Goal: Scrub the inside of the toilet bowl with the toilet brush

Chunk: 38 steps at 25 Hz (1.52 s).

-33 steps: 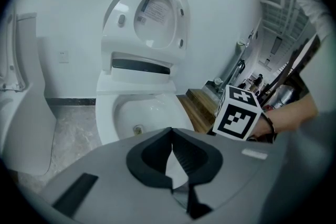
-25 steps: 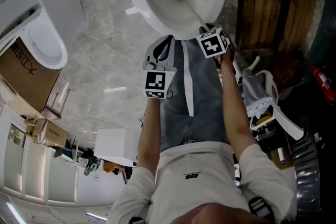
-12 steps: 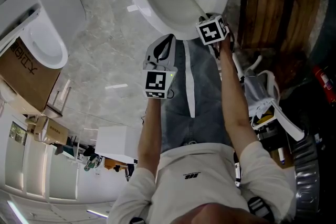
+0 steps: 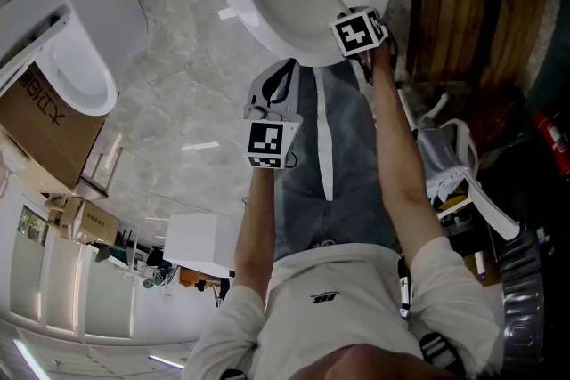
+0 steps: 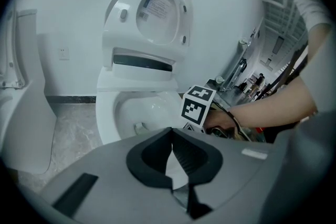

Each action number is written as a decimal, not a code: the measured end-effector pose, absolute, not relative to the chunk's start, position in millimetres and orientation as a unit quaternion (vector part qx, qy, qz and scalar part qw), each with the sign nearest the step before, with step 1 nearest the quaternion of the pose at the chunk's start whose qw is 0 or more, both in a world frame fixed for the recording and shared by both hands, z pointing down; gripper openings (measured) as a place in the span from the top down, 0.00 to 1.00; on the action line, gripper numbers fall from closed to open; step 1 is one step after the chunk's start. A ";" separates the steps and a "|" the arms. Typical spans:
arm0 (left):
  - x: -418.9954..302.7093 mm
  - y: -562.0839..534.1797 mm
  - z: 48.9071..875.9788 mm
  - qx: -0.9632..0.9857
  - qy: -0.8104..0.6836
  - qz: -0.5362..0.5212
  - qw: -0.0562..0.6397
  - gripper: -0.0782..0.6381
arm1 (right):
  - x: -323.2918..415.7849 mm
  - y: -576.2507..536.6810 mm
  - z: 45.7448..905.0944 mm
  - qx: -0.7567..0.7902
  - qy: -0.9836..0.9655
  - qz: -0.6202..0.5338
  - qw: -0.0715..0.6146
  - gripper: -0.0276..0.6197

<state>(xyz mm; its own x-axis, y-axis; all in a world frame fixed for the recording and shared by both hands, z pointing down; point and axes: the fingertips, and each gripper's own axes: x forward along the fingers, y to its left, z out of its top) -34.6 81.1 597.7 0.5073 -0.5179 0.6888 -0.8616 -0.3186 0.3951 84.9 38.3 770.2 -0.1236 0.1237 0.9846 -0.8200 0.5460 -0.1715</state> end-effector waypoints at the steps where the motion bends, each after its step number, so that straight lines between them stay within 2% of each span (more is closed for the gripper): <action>1: -35.4 81.3 597.3 0.780 -0.443 0.225 0.381 0.88 | 84.8 38.8 769.5 0.272 -0.640 0.390 0.604 0.84; 29: -36.7 93.4 557.6 0.795 -0.439 0.216 0.358 0.88 | 89.0 133.8 688.2 0.269 -0.647 0.419 0.577 0.84; 38: -38.6 92.7 543.3 0.802 -0.434 0.218 0.347 0.88 | 78.5 144.4 651.5 0.301 -0.661 0.445 0.525 0.84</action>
<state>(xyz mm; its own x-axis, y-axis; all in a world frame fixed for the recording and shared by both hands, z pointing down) -38.6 92.7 543.3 0.5280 -0.5455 0.6509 -0.8479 -0.3820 0.3676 78.5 144.4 651.5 -0.2684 0.0691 0.9608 -0.8642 0.4234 -0.2718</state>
